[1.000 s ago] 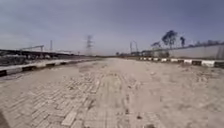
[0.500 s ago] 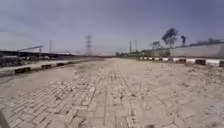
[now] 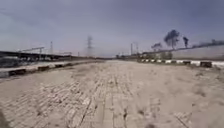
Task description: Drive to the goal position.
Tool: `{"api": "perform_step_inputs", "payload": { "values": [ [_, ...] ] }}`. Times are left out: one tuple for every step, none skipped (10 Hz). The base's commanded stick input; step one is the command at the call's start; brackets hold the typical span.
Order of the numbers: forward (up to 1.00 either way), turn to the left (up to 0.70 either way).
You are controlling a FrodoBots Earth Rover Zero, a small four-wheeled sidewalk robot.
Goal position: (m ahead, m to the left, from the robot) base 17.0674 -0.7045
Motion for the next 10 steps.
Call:
{"api": "perform_step_inputs", "payload": {
  "values": [
    [1.0, 0.0],
    [1.0, 0.0],
    [1.0, 0.0],
    [1.0, 0.0],
    [1.0, 0.0],
    [1.0, 0.0],
    [1.0, -0.02],
    [1.0, -0.02],
    [1.0, -0.01],
    [1.0, 0.0]
  ]
}}
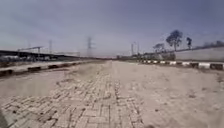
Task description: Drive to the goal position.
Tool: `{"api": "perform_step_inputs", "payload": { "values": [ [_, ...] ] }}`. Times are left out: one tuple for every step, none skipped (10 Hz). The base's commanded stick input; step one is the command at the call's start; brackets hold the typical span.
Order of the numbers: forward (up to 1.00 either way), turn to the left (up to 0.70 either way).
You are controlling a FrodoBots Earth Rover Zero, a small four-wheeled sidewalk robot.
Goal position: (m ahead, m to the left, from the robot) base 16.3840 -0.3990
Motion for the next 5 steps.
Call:
{"api": "perform_step_inputs", "payload": {
  "values": [
    [1.0, 0.0],
    [1.0, 0.0],
    [1.0, 0.0],
    [1.0, 0.0],
    [1.0, 0.0]
  ]
}}
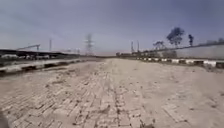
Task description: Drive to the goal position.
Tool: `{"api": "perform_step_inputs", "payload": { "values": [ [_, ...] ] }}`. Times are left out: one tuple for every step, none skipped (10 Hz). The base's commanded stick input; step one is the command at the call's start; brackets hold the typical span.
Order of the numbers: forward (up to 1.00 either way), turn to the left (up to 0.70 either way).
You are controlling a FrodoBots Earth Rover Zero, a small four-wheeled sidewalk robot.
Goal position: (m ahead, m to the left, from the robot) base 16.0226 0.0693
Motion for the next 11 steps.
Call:
{"api": "perform_step_inputs", "payload": {
  "values": [
    [1.0, 0.0],
    [1.0, -0.02],
    [1.0, -0.04],
    [1.0, -0.07],
    [1.0, -0.16],
    [1.0, -0.2],
    [1.0, -0.06],
    [1.0, 0.0],
    [1.0, 0.0],
    [1.0, 0.0],
    [1.0, 0.0]
  ]
}}
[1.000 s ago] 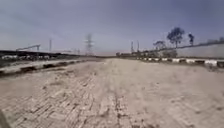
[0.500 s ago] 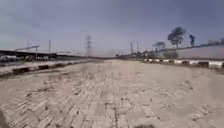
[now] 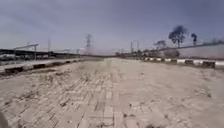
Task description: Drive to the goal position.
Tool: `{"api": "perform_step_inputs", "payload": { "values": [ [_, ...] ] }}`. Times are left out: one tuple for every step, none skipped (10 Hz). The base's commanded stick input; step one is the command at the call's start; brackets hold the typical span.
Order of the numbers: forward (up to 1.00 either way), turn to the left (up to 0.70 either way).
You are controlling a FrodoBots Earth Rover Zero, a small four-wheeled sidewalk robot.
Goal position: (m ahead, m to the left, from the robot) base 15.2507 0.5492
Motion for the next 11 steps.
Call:
{"api": "perform_step_inputs", "payload": {
  "values": [
    [1.0, 0.0],
    [1.0, 0.0],
    [1.0, 0.0],
    [1.0, 0.0],
    [1.0, 0.0],
    [1.0, 0.0],
    [1.0, 0.0],
    [1.0, 0.0],
    [1.0, 0.0],
    [1.0, 0.0],
    [1.0, 0.0]
  ]
}}
